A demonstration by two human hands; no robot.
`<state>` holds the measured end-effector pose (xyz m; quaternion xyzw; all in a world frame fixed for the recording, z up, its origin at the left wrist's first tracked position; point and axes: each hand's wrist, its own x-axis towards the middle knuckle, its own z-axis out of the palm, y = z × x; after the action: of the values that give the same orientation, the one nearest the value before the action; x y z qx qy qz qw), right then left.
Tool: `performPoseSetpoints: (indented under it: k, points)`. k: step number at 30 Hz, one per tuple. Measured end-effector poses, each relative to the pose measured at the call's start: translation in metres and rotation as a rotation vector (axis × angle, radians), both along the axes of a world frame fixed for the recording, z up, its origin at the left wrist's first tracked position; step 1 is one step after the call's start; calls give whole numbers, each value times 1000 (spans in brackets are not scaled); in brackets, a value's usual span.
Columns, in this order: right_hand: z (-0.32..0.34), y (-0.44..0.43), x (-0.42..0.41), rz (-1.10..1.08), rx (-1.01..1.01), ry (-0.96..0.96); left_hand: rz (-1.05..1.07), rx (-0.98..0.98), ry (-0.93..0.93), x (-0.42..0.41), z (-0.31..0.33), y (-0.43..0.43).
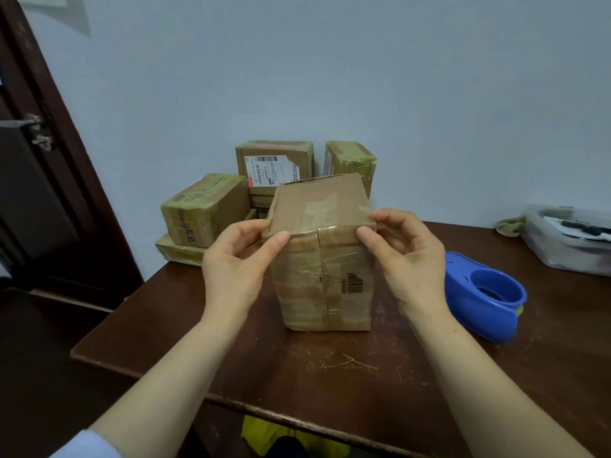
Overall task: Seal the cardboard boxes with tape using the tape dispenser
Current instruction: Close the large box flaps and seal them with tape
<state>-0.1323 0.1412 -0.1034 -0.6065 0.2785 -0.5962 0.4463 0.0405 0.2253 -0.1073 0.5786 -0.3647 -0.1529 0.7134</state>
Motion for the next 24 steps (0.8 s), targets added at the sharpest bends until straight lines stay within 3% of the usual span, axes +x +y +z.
performPoseSetpoints:
  k: [13,18,24]
  points:
    - [23,-2,8,-270,-69,378,56,-13,-157,-4,5,-2]
    - [32,-5,17,-347,-62,589,213,175,-227,-5,16,-11]
    - [38,-10,25,-268,51,695,23,357,-35,1,26,-32]
